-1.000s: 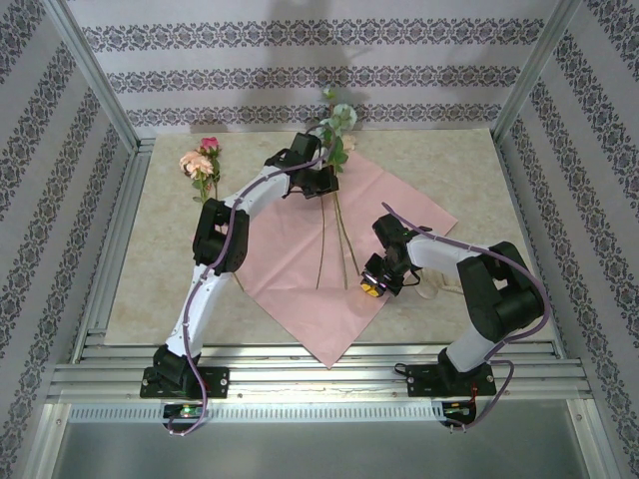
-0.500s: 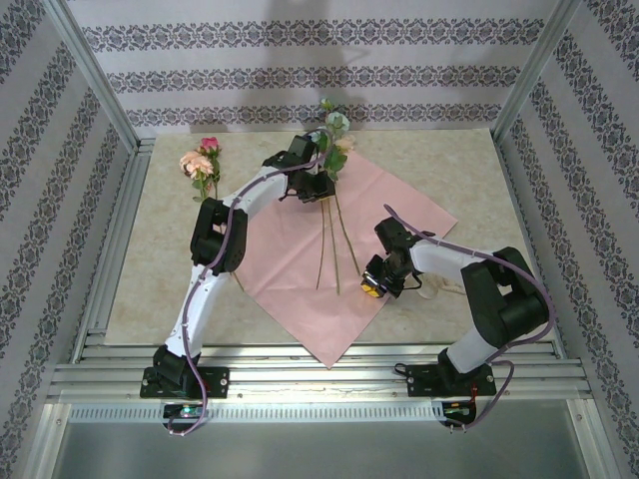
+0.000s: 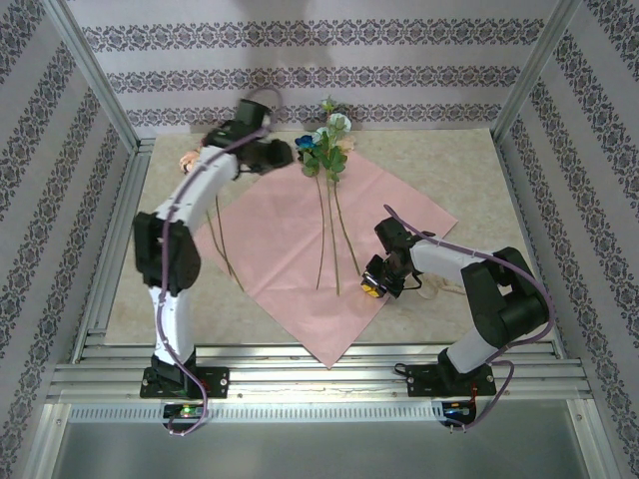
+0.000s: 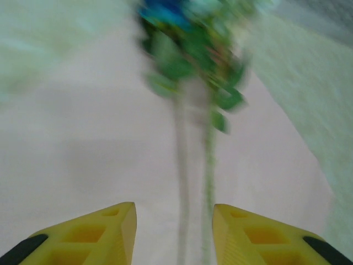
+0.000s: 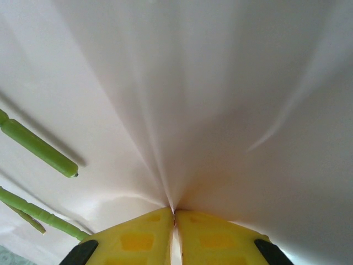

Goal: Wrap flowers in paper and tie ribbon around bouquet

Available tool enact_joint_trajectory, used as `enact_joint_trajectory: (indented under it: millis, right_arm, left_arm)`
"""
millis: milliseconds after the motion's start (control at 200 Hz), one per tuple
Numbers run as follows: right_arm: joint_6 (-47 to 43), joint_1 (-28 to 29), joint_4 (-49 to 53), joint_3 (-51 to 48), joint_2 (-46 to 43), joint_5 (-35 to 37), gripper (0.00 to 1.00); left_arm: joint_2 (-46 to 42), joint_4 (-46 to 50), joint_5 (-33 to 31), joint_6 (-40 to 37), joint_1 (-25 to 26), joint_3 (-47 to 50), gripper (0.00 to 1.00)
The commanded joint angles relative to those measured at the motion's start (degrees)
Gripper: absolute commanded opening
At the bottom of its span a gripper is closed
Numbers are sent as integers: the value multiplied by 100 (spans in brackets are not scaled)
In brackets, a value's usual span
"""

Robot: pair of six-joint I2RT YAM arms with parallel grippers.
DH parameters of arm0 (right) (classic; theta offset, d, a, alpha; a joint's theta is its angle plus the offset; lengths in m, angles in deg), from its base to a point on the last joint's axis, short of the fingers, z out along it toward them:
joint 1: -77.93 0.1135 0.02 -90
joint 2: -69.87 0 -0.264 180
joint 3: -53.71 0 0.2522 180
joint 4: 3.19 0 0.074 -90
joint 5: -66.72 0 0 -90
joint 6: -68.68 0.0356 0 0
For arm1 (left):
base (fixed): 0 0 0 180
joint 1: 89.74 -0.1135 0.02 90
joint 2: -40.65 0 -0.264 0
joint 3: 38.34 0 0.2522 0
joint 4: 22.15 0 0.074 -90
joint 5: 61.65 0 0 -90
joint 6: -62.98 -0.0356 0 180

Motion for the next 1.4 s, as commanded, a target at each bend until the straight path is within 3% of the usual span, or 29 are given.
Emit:
enact_joint_trajectory:
  millis: [0,80,205,480,669,839,929,1014,1129,1214,1394]
  right_arm:
    - [-21,176,209,-333,536,376,13]
    - [-42,177,233,-325,527,389,13]
    - [-26,178,256,-303,535,396,13]
    - [-17,168,308,-175,595,411,13]
    - [-15,179,317,-113,680,394,13]
    - [-34,174,336,-40,754,385,13]
    - [-45,170,343,-23,774,378,13]
    - [-55,177,349,-20,807,372,13]
    - [-75,170,360,-15,817,375,13]
    - [-94,167,369,-5,823,376,13]
    - [-115,168,329,2,858,360,13]
  left_arm:
    - [359,1098,-901,-681,-862,351,41]
    - [589,1031,-1006,-1043,-1119,333,39]
    - [954,1246,-1857,-1415,-1292,101,36]
    - [1377,995,-1795,-1709,-1553,441,39]
    - [1529,1027,-2058,-1721,-1548,576,33]
    - [1539,779,-1873,-1769,-1549,912,33]
    - [1571,753,-1891,-1769,-1549,975,24]
    - [1455,758,-2101,-1769,-1548,1015,8]
    - [1052,950,-2744,-1772,-1518,1013,0]
    - [587,1018,-3126,-1798,-1491,1147,0]
    - [-300,1303,-3317,-1524,-1478,1311,0]
